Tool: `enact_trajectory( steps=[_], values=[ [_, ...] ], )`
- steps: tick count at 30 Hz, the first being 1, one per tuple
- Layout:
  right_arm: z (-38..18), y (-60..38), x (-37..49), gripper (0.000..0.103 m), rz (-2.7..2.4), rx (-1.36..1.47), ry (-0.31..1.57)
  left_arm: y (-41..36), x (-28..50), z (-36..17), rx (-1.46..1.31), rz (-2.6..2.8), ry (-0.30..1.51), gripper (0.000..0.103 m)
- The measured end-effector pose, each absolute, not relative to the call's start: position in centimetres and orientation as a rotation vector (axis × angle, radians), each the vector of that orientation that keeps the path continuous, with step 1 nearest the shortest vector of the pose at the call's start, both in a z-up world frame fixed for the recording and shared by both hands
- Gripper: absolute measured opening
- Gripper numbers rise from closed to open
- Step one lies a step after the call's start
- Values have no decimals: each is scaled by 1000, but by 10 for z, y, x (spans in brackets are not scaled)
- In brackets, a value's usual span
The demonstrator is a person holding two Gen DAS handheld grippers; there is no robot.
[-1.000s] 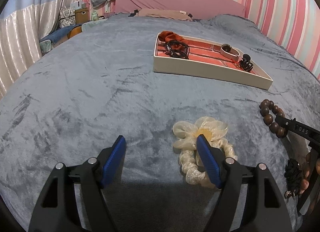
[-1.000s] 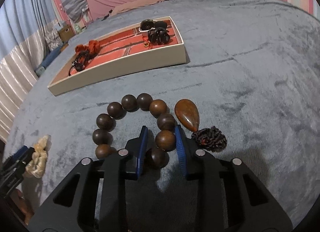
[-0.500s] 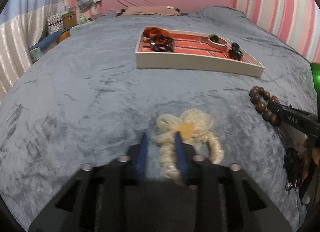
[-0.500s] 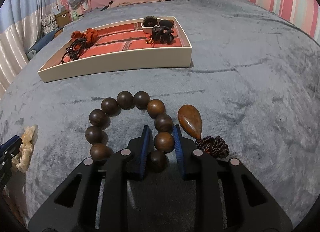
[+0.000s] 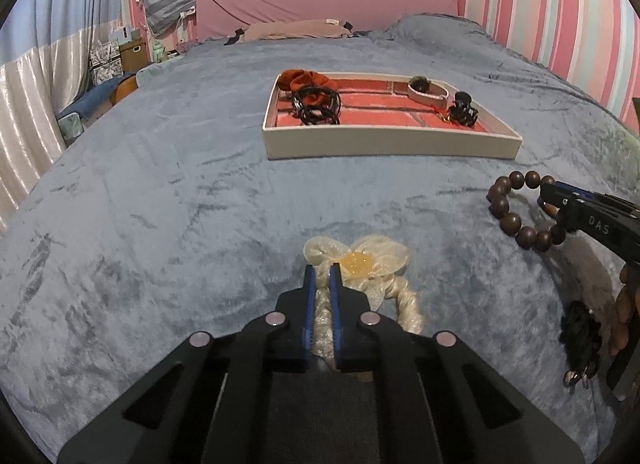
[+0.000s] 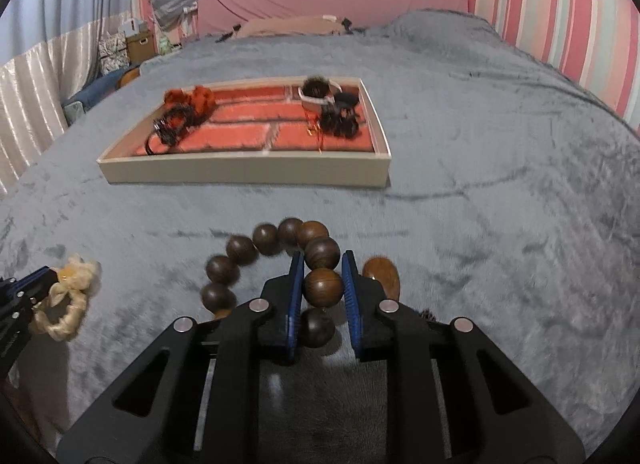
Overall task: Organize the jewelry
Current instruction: 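Carry scrunchie and bead bracelet into the tray while both tools open to release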
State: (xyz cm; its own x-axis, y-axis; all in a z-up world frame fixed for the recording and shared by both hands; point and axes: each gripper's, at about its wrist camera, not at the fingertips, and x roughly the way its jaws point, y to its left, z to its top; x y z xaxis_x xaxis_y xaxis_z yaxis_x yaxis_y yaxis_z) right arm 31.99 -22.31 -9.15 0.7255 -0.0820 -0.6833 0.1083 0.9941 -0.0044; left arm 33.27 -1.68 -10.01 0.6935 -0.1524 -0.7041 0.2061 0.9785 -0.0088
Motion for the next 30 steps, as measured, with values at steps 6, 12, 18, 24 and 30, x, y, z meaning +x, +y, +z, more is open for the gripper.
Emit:
enact_trajectory(
  steps=[6,12,18,24,30],
  values=[
    [-69,-212,320,20,-92,-1,704,-15,340,-81,57,-195,749,7],
    [-54,-208,320,20,-96,-20,671,-18,344,-62,58,-192,712,7],
    [-38,-207,320,20,-89,-23,636,-27,355,-42,66,-192,679,7],
    [-16,-212,337,20,-86,-1,601,-34,381,-16,50,-197,649,7],
    [9,-215,369,20,-91,0,565,-39,425,5,14,-198,643,7]
  ],
)
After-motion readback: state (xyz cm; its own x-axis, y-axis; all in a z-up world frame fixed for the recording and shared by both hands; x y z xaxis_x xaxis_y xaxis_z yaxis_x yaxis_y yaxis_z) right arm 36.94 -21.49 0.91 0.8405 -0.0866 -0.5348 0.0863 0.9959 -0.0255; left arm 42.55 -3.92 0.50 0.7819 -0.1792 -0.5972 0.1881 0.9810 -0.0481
